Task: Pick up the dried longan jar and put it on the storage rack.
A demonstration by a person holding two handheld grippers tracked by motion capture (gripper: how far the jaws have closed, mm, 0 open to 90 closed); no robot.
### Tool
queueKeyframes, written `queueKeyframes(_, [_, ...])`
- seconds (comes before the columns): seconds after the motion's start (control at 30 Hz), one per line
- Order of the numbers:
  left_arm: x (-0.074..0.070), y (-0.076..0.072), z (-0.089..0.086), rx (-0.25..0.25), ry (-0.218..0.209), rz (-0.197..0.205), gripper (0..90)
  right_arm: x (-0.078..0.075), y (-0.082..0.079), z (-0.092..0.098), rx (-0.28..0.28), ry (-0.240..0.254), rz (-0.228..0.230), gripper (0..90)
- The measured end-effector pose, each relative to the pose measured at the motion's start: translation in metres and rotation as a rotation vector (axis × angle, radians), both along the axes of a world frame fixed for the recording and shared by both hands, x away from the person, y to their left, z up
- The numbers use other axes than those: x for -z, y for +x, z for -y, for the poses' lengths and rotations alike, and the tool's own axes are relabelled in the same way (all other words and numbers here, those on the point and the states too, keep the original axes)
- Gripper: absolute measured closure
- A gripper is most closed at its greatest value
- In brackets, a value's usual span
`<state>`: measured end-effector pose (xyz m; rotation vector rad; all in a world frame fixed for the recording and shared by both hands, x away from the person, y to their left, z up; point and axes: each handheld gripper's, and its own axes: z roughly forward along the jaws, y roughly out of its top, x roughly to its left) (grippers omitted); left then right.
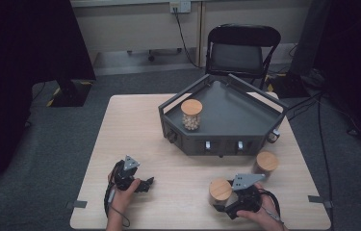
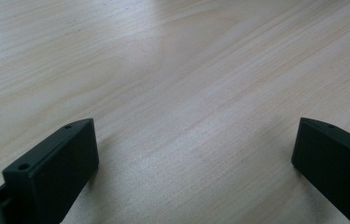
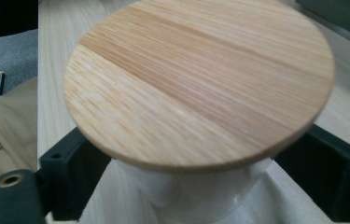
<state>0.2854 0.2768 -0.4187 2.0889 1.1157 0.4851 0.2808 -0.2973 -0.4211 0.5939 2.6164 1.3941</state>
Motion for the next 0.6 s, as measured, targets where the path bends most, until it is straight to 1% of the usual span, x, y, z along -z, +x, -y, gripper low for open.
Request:
queueKeyframes(0.1, [0.0000,0.0000,0.0000,0.000,0.000,0.000,0.0,0.0023,-0.0007,0.0011,0.007,0.014,-0.001,14.4])
queueKeyframes(0.3, [0.0000,0.0000,0.0000,0.000,0.000,0.000,0.0,0.0068,-0.0004,0.0027,0.000,0.036,0.004,18.5])
queueKeyframes(0.37, [0.0000,0.0000,0.0000,0.000,0.000,0.000,0.0,0.0076,-0.0008,0.0019,-0.002,0.039,0.005,18.4])
queueKeyframes(0.47, [0.0000,0.0000,0.0000,0.000,0.000,0.000,0.0,0.0073,-0.0027,-0.0007,0.000,0.026,0.019,19.5])
queueKeyframes(0.6, [-0.0001,0.0000,0.0000,0.000,0.000,0.000,0.0,0.0087,-0.0027,0.0000,0.003,0.035,0.022,22.3])
